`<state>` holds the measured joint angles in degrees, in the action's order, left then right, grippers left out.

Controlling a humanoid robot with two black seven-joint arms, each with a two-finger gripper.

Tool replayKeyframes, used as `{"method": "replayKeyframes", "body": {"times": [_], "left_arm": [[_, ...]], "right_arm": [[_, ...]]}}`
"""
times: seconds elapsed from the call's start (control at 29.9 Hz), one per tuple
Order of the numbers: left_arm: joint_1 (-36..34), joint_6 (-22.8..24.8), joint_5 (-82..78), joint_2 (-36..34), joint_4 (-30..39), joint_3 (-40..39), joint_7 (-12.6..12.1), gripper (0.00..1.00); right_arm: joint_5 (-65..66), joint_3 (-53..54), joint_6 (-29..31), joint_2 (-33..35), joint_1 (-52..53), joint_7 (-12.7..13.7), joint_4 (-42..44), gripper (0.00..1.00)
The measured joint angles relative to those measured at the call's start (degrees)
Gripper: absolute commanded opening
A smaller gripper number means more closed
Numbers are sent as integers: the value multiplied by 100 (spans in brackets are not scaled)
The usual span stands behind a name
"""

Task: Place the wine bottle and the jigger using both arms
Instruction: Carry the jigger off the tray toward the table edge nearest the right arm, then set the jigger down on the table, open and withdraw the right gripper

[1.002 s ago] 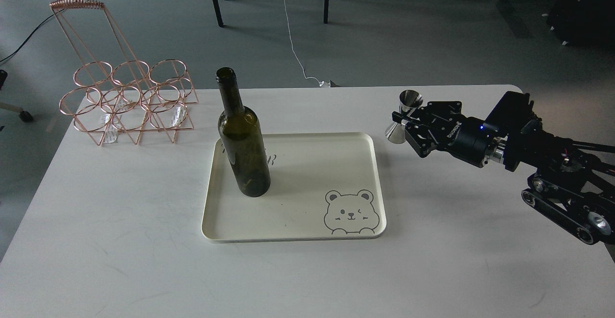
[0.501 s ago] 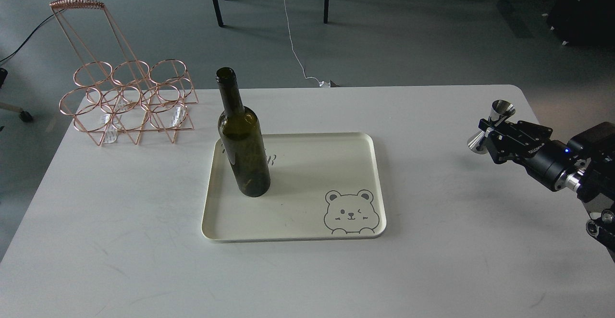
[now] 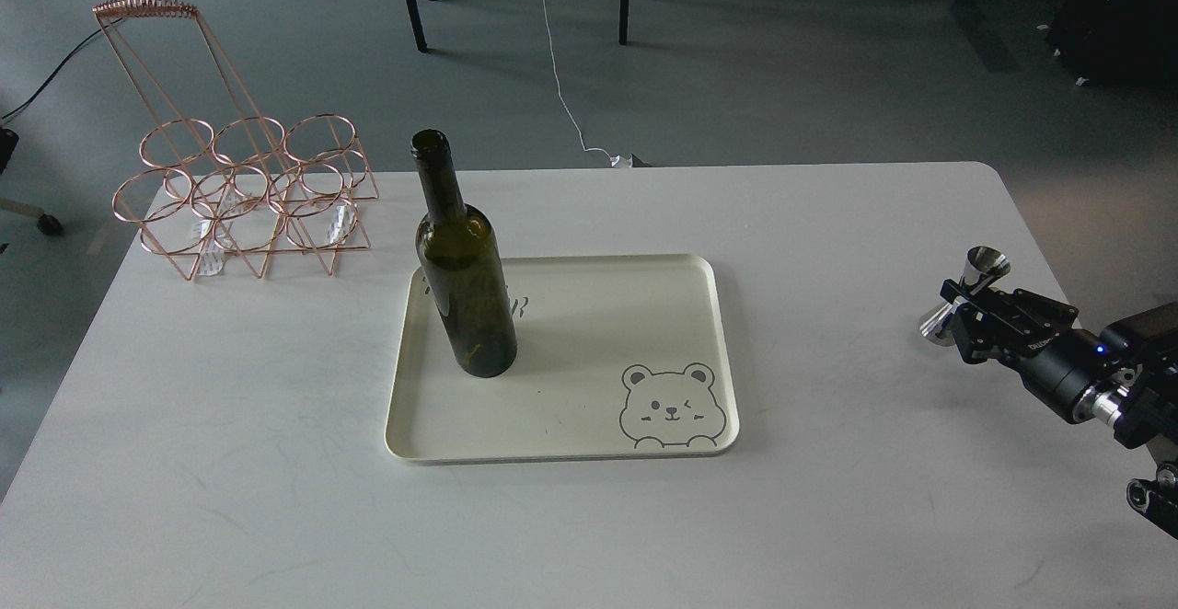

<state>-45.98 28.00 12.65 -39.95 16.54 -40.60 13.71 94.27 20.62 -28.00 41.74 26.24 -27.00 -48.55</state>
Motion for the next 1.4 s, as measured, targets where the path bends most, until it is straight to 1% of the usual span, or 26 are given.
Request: {"method": "replayKeyframes", "body": {"times": [0.17, 0.37, 0.4, 0.43, 0.5, 0.57, 0.7, 0.87, 1.04, 1.1, 1.17, 1.24, 1.4], "left_arm": [[0, 0, 0, -12, -1, 0, 0, 98], [0, 0, 0, -13, -2, 0, 0, 98], [0, 0, 0, -13, -2, 0, 0, 98], [0, 0, 0, -13, -2, 0, 0, 98], [1, 0, 0, -18, -2, 0, 0, 98], [1, 0, 0, -24, -2, 0, 0, 98], [2, 0, 0, -78, 0, 0, 0, 98], [2, 0, 0, -97, 9, 0, 0, 98], [2, 0, 0, -157, 13, 0, 0, 98], [2, 0, 0, -171, 13, 0, 0, 98], [2, 0, 0, -176, 15, 0, 0, 98], [2, 0, 0, -188, 18, 0, 3, 98], [2, 0, 0, -214, 25, -7, 9, 98]], "right_arm": [[-4, -200, -1, -43, -13, -95, 4, 13], [-5, -263, -1, -51, -27, -100, 0, 24], [-5, -266, -1, -51, -29, -101, -5, 27], [-5, -267, -1, -51, -30, -101, -8, 33], [-9, -268, -1, -51, -31, -101, -27, 40], [-13, -269, -1, -51, -33, -101, -58, 50], [-13, -277, 0, -35, -47, -101, -119, 58], [-14, -274, 0, 79, -57, -101, -340, 73], [-14, -263, -1, 501, -58, -101, -848, 86], [-12, -269, 0, 755, -58, -101, -1088, 88], [-2, -275, 0, 1004, -56, -102, -1291, 92], [3, -279, 0, 1223, -33, -101, -1423, 93], [-1, -237, 0, 1487, 298, -101, -1495, 94]]}}
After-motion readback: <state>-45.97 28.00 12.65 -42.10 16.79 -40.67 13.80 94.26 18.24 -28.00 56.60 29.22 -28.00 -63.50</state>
